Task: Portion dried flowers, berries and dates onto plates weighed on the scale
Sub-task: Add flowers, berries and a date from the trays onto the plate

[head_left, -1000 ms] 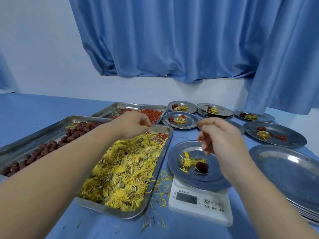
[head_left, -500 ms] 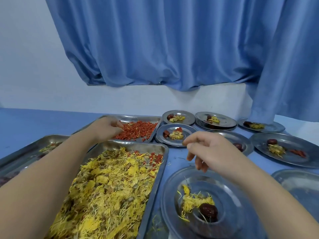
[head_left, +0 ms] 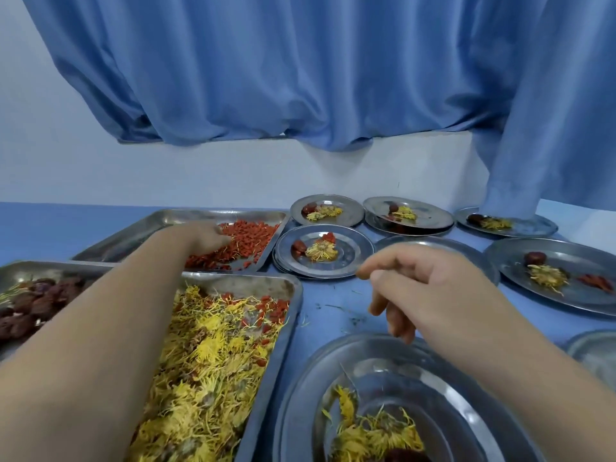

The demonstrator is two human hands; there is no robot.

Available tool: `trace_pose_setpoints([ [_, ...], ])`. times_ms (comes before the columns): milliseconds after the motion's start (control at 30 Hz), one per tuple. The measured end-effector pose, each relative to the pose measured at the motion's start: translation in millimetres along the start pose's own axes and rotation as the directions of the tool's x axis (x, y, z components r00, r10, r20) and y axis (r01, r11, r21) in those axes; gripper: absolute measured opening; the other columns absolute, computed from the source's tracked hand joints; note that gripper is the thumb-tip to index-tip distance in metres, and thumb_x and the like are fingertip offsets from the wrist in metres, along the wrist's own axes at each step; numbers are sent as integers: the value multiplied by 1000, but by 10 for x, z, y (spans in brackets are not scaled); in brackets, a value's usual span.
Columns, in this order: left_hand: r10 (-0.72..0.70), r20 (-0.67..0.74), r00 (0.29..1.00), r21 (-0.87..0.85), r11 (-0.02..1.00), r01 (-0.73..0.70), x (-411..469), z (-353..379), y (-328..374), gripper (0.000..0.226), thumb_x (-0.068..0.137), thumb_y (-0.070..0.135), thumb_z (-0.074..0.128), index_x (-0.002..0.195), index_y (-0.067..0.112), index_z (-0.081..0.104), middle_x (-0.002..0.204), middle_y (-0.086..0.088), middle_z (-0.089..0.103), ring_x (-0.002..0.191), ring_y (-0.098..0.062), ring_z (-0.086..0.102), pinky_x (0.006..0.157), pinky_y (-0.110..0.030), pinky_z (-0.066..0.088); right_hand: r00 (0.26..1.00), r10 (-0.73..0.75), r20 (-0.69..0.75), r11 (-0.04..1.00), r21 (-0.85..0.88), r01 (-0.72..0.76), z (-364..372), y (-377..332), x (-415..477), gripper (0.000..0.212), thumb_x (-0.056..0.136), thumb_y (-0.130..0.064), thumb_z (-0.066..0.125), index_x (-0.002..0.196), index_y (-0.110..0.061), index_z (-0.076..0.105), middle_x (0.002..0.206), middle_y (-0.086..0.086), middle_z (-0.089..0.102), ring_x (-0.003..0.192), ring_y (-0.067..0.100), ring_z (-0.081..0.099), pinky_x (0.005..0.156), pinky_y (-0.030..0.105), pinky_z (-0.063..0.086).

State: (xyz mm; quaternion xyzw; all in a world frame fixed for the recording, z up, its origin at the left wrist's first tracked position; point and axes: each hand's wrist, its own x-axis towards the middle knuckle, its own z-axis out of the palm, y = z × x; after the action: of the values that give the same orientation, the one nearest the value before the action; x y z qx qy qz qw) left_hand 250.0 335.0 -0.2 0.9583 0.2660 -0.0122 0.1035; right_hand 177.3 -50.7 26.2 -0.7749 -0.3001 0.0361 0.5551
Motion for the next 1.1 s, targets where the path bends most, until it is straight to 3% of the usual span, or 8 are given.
trace_pose_setpoints([
  [100,-28,32,999,180,983,22,94,119,-29,54,102,44,36,151,20,32,158,-11,29,144,-31,28,117,-46,20,1000,-7,-12,1000,21,7,21,0,9,24,86,-22,53,83,-42,67,66,-4,69,48,9,58,52,33,53],
  [233,-55,128,990,364,931,4,96,183,-52,44,100,36,46,138,15,52,141,-10,52,127,-28,48,110,-43,37,1000,-12,2,1000,20,12,43,13,12,24,84,-22,53,84,-40,68,65,-3,69,48,10,58,50,29,52],
  [333,-47,101,994,326,945,11,39,134,-15,35,95,32,56,122,13,64,120,-7,63,107,-24,58,100,-40,47,1000,2,11,1000,6,-2,65,34,8,27,87,-18,53,82,-40,68,64,-4,69,46,9,57,47,26,50],
  [633,1,-13,1000,69,998,0,-104,154,11,31,90,-4,50,101,12,74,109,-4,63,102,-26,60,96,-40,51,1000,-14,5,1000,-6,14,114,36,-6,26,87,-19,54,80,-39,69,63,-4,68,46,8,57,49,24,46],
  [700,26,-2,1000,4,1000,-26,-131,125,0,34,88,-7,50,91,17,74,105,-3,64,94,-22,60,86,-36,52,1000,-18,-6,1000,-4,18,96,14,-13,26,86,-20,54,81,-40,69,63,-4,68,46,8,56,49,25,46],
  [800,53,-6,999,-97,994,-54,-147,51,19,25,85,-5,61,84,19,68,96,-4,65,81,-18,59,64,-28,47,1000,-26,-17,999,-19,26,67,-30,-31,25,86,-21,54,81,-41,68,62,-5,68,46,7,56,49,24,47],
  [900,115,-106,988,-166,977,-132,-135,-43,64,14,81,5,75,85,17,67,95,-4,68,90,-20,62,77,-31,48,999,-37,-24,999,-31,36,34,-68,-40,24,86,-22,54,80,-40,68,63,-6,68,46,5,57,49,23,50],
  [1100,164,-275,947,-214,950,-227,-172,-100,148,12,79,16,80,81,18,69,84,4,66,75,-6,56,63,-23,40,999,-39,-36,999,-12,39,-11,-94,-21,24,84,-21,53,79,-39,68,61,-6,68,45,5,56,49,24,50],
])
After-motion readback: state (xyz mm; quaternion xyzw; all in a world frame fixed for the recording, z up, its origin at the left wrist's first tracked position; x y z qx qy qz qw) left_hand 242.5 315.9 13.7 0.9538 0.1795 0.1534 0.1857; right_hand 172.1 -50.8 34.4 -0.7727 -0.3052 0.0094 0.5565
